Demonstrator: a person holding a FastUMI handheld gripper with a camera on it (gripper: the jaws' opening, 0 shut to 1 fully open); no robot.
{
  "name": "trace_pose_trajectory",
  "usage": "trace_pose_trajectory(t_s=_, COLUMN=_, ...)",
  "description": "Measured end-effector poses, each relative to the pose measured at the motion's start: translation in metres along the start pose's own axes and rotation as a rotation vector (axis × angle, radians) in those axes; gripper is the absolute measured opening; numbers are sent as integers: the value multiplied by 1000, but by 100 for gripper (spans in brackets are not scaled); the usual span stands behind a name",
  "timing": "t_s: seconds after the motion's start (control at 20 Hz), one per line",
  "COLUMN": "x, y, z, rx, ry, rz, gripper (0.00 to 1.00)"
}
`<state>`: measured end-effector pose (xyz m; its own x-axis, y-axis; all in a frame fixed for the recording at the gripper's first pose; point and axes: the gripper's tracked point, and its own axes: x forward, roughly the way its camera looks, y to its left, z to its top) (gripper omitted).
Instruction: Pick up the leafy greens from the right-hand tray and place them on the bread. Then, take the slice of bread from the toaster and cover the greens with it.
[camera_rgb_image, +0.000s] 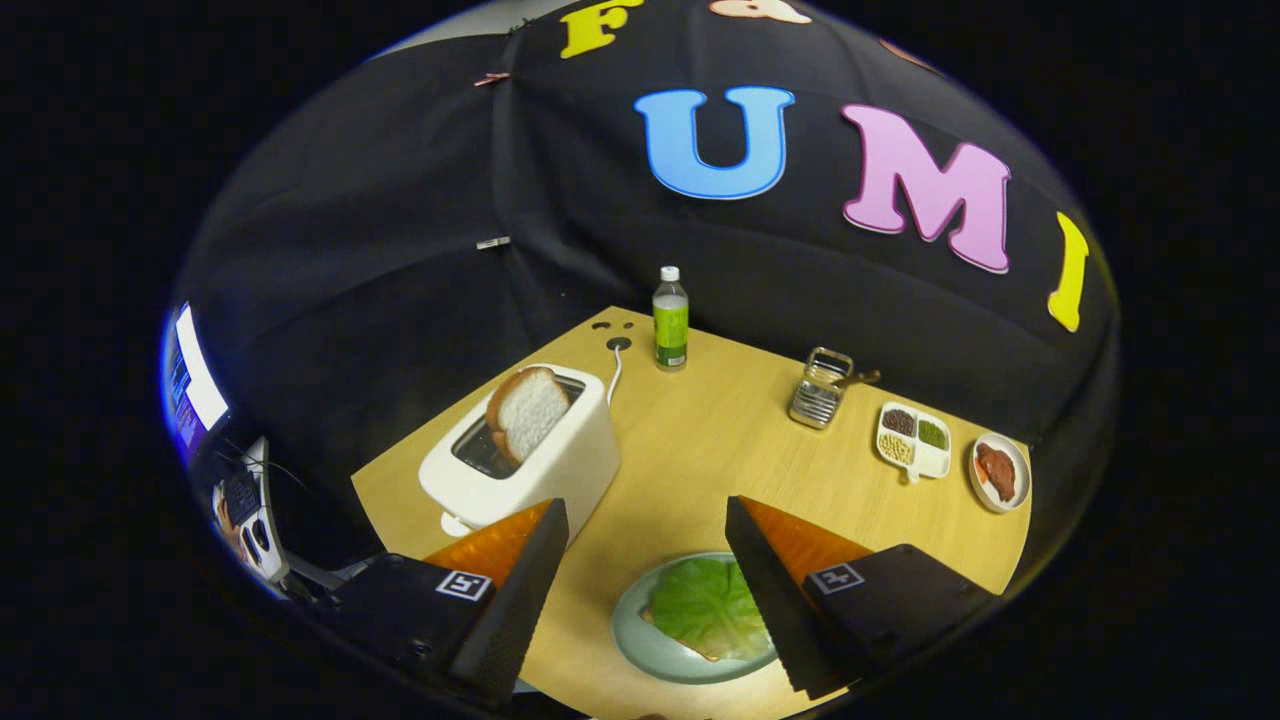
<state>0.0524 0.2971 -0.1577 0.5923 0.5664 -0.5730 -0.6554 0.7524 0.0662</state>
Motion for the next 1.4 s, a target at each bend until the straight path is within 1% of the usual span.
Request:
trace_pose_trajectory(t_s=0.1, x=15, y=22, z=15, rx=-28, ry=-17, rz=18, gripper=98)
trace_pose_trajectory(t_s=0.3, x=46, y=62, z=28, rx=-58, ry=-13, rz=42, gripper=99)
trace_pose_trajectory(t_s=0.4, x=63, y=74, z=32, rx=-75, ry=-11, rz=50, gripper=99)
trace_pose_trajectory(t_s=0.5, x=78, y=82, z=36, rx=-94, ry=-12, rz=43, gripper=99)
trace_pose_trajectory(t_s=0.65, x=103, y=90, z=40, rx=-90, ry=-26, rz=20, gripper=99)
trace_pose_trajectory(t_s=0.95, x=150, y=91, z=26, rx=-110, ry=24, rz=-34, gripper=96)
trace_pose_trajectory(t_s=1.0, x=155, y=92, z=25, rx=-112, ry=31, rz=-41, gripper=93)
trace_pose_trajectory(t_s=1.05, x=158, y=93, z=23, rx=-110, ry=39, rz=-44, gripper=82)
trace_pose_trajectory(t_s=1.1, x=160, y=94, z=21, rx=-105, ry=49, rz=-48, gripper=76)
trace_pose_trajectory(t_s=1.2, x=160, y=95, z=20, rx=-108, ry=57, rz=-56, gripper=60)
trace_pose_trajectory(t_s=1.3, x=155, y=87, z=16, rx=-109, ry=71, rz=-100, gripper=44)
trace_pose_trajectory(t_s=1.35, x=152, y=82, z=13, rx=-94, ry=78, rz=-122, gripper=32)
trace_pose_trajectory(t_s=1.4, x=152, y=83, z=10, rx=-69, ry=86, rz=-122, gripper=27)
